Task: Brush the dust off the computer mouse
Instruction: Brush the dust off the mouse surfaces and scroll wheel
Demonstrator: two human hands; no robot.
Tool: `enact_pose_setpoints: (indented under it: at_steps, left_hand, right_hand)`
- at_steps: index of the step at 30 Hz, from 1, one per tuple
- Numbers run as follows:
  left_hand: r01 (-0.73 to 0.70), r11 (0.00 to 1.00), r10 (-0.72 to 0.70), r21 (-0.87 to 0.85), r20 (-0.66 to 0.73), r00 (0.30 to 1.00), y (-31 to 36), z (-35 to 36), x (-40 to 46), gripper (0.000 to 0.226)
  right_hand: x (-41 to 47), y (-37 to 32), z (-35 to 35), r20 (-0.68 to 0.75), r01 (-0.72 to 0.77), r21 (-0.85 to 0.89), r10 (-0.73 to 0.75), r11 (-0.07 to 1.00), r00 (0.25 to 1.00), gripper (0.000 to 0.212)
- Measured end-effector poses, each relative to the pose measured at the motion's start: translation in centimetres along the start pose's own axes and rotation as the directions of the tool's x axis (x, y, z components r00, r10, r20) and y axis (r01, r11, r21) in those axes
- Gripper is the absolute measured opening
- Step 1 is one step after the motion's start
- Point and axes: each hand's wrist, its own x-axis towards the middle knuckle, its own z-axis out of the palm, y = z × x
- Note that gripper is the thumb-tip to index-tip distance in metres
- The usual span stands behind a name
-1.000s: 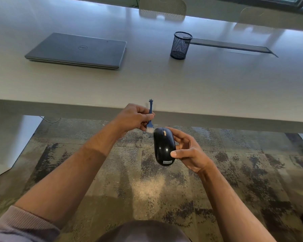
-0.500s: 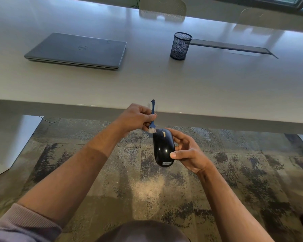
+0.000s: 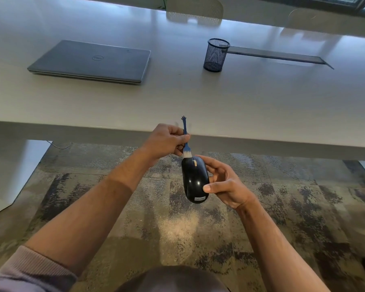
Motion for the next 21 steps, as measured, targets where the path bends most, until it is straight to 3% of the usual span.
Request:
enact_pose_setpoints:
  at_steps: [4,11,21]
  left_hand:
    - [0.049,0.997,-0.055,0.065,0.092,0.994,-0.2,-1.0,-0.1,0.022]
    - [0.005,1.000,-0.005,-0.018,-0.026,1.000,0.3,-0.6,0.3,0.016]
    - [-0.010,0.997,0.006,0.071,0.060,0.998,0.1,-0.2,0.2,0.018]
  right_hand:
    - [-0.4,0.1,-0.7,-0.047,0.015,0.009,-0.015,1.000,0.999,0.087]
    - [-0.2,-0.1,-0.1,0.008,-0.002,-0.006,0.002,1.000,1.000,0.085]
    - [-0.2,-0.1,-0.2,-0.013,0.006,-0.011,-0.007,1.000,1.000,0.084]
